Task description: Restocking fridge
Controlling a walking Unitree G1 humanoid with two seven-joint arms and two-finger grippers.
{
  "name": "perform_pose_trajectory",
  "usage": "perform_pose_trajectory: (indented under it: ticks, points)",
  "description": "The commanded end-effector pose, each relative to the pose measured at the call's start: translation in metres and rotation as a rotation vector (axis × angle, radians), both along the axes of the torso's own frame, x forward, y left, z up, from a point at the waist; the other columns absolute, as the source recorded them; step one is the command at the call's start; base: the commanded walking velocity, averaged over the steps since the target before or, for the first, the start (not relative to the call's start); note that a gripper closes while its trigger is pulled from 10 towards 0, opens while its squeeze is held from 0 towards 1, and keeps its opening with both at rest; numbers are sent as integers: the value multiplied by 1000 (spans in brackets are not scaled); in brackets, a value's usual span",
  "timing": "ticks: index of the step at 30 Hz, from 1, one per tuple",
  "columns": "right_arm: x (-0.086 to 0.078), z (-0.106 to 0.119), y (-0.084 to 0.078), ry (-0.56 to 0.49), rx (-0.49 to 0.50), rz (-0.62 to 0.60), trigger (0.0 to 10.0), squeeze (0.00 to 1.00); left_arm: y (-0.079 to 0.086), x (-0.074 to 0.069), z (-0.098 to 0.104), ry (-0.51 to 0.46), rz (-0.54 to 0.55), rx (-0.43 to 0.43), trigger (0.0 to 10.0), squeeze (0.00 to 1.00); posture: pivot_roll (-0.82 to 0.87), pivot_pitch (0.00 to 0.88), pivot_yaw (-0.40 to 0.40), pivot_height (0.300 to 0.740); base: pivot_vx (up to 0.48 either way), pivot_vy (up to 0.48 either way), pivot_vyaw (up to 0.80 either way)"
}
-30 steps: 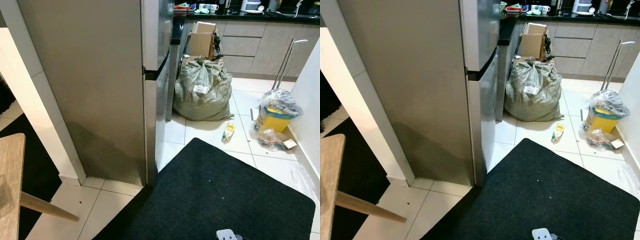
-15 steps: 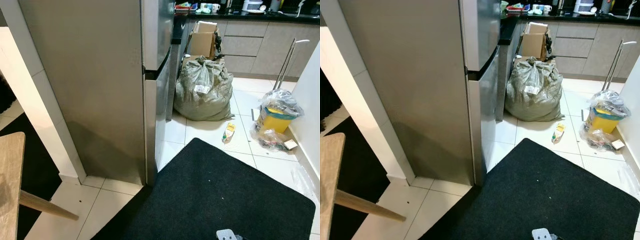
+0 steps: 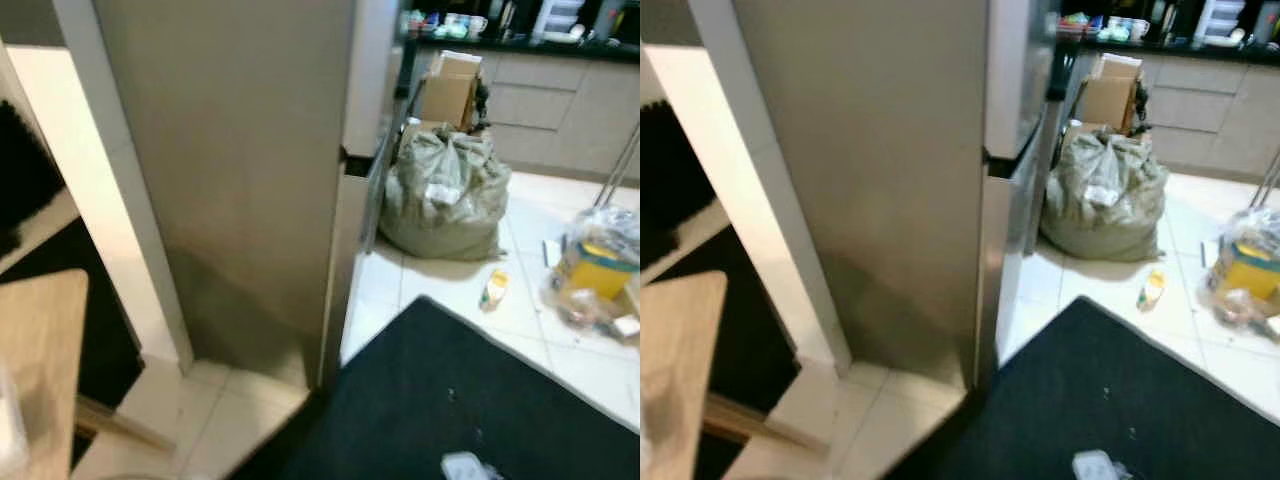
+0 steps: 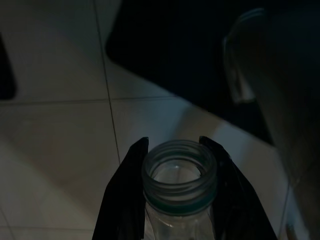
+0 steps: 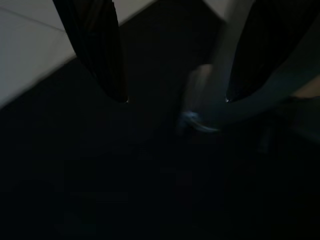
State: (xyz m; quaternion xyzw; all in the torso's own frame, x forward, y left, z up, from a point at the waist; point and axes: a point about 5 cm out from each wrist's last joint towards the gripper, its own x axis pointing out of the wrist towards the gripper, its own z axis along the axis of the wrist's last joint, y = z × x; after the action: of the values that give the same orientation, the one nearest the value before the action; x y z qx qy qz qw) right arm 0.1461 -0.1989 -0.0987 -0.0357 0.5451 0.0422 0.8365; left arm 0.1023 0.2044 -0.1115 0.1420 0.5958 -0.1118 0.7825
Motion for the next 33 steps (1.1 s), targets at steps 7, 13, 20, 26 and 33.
perform_pose_trajectory:
  ticks: [7, 13, 20, 26, 33]
  points:
    - [-6, 0, -12, 17, -23, -28, 10000, 0, -2, 5, 1, -21, 2, -11, 10000, 0, -24, 0, 8, 740, 332, 0, 0]
    - [-6, 0, -13, 18, -23, -28, 10000, 0, -5, 9, 2, -37, 16, -31, 10000, 0, -25, 0, 6, 740, 0, 0, 0]
    - [-6, 0, -13, 17, -23, -27, 10000, 0, -7, 7, 1, -24, 24, -50, 10000, 0, -25, 0, 4, 740, 0, -376, 0]
    - [-6, 0, -13, 15, -25, -26, 10000, 0, -7, 6, 1, -24, 25, -48, 10000, 0, -24, 0, 4, 740, 0, -453, 0]
    - [-2, 2, -14, -6, -28, -25, 10000, 0, -7, 7, 1, -35, 42, -47, 10000, 0, -25, 0, 3, 740, 0, -64, 0]
